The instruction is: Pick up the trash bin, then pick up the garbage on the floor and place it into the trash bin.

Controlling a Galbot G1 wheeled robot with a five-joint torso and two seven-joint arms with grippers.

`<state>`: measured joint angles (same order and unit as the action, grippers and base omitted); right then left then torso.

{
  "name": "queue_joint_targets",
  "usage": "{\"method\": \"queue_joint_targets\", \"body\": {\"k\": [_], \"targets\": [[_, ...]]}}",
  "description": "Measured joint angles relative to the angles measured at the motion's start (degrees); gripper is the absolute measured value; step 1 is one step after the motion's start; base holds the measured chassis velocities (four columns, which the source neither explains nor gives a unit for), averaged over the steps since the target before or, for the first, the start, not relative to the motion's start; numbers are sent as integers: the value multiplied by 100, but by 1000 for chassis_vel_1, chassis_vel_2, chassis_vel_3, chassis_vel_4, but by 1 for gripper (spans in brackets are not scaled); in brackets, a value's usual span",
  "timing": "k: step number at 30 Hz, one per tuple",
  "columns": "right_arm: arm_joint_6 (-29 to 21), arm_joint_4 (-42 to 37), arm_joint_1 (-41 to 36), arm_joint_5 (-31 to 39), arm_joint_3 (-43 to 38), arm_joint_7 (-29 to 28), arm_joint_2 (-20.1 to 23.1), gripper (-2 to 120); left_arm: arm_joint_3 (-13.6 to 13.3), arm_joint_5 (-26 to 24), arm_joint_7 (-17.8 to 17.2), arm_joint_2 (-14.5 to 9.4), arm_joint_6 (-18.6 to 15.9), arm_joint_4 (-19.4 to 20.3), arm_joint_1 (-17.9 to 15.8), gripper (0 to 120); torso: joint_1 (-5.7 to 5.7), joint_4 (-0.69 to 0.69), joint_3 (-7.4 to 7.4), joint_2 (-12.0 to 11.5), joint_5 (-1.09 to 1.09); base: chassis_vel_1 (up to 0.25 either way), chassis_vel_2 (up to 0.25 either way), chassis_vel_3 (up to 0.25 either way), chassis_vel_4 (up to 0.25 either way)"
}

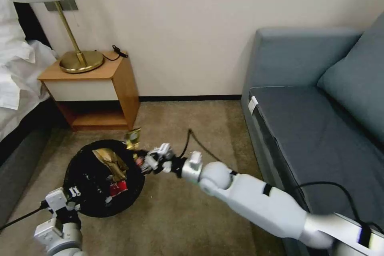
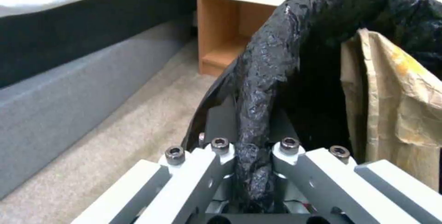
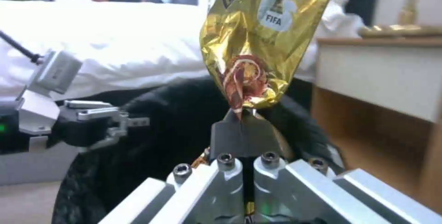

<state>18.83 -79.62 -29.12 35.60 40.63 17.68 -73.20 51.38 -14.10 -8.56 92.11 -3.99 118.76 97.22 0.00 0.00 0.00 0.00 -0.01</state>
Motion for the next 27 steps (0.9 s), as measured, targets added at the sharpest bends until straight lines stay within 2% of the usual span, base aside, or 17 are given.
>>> {"method": "queue_joint_targets", "body": {"k": [7, 11, 18, 19, 21, 24, 25, 27], "targets": [[399, 606, 126, -228, 264, -228, -562, 0, -21, 134, 6, 2, 67, 14, 59, 4, 0, 0, 0, 0, 0, 0, 0, 0, 0], [577, 767, 109, -385, 315, -628, -823, 0, -37, 150, 6, 3, 78, 36, 49, 4, 0, 0, 0, 0, 0, 0, 0, 0, 0], [606, 749, 44, -505, 427, -918, -940, 0, -77, 150, 9, 4, 67, 41, 30, 4, 0, 0, 0, 0, 1, 0, 0, 0, 0], [550, 739, 20, -545, 432, -952, -944, 5, -77, 150, 10, 4, 65, 51, 35, 4, 0, 0, 0, 0, 0, 0, 0, 0, 0], [535, 739, 11, -561, 432, -968, -947, 7, -77, 149, 11, 4, 63, 60, 38, 4, 0, 0, 0, 0, 0, 0, 0, 0, 0], [493, 776, -25, -620, 404, -1052, -960, 23, -74, 139, 18, 4, 52, 86, 45, 4, 0, 0, 0, 0, 1, 0, 0, 0, 0], [493, 776, -25, -620, 404, -1052, -960, 23, -74, 139, 18, 4, 52, 86, 45, 4, 0, 0, 0, 0, 1, 0, 0, 0, 0], [485, 782, -30, -640, 374, -1061, -958, 32, -74, 138, 19, 4, 48, 88, 46, 4, 0, 0, 0, 0, 1, 0, 0, 0, 0]]}}
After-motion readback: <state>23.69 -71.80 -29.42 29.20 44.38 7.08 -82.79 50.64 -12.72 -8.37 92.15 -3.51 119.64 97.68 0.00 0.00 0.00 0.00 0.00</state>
